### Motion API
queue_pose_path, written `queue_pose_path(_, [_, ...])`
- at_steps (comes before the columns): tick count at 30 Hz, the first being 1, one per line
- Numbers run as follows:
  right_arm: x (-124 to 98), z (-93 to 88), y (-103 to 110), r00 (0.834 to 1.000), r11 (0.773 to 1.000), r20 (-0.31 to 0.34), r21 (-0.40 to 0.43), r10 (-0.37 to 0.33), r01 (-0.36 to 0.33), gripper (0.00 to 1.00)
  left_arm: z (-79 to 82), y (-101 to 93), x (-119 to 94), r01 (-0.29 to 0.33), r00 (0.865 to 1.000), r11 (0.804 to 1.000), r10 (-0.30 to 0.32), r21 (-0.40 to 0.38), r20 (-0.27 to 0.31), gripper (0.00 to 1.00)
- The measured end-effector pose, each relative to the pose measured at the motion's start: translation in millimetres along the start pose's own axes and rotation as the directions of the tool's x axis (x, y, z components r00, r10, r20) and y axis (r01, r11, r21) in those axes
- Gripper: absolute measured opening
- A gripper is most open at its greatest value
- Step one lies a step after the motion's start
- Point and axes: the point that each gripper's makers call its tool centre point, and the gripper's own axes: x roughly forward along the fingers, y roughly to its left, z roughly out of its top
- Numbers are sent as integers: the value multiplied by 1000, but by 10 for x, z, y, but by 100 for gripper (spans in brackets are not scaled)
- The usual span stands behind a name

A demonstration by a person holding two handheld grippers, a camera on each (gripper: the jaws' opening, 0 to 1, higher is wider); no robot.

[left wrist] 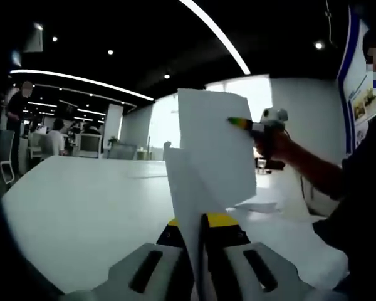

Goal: Organize the stack of printing papers by aligning and flattening the scattered papers on the table

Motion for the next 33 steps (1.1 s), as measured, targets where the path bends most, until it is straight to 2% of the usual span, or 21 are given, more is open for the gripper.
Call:
queue_pose_path(20, [-443, 94, -71, 998, 999, 47, 15, -39, 38, 0, -30, -5, 2, -13, 1000, 1000, 13, 16, -16, 6])
queue_pose_path(33, [-612, 147, 23, 996, 999, 70, 14, -46, 45, 0, -46, -44, -2, -7, 1000, 1000, 7, 14, -16, 6])
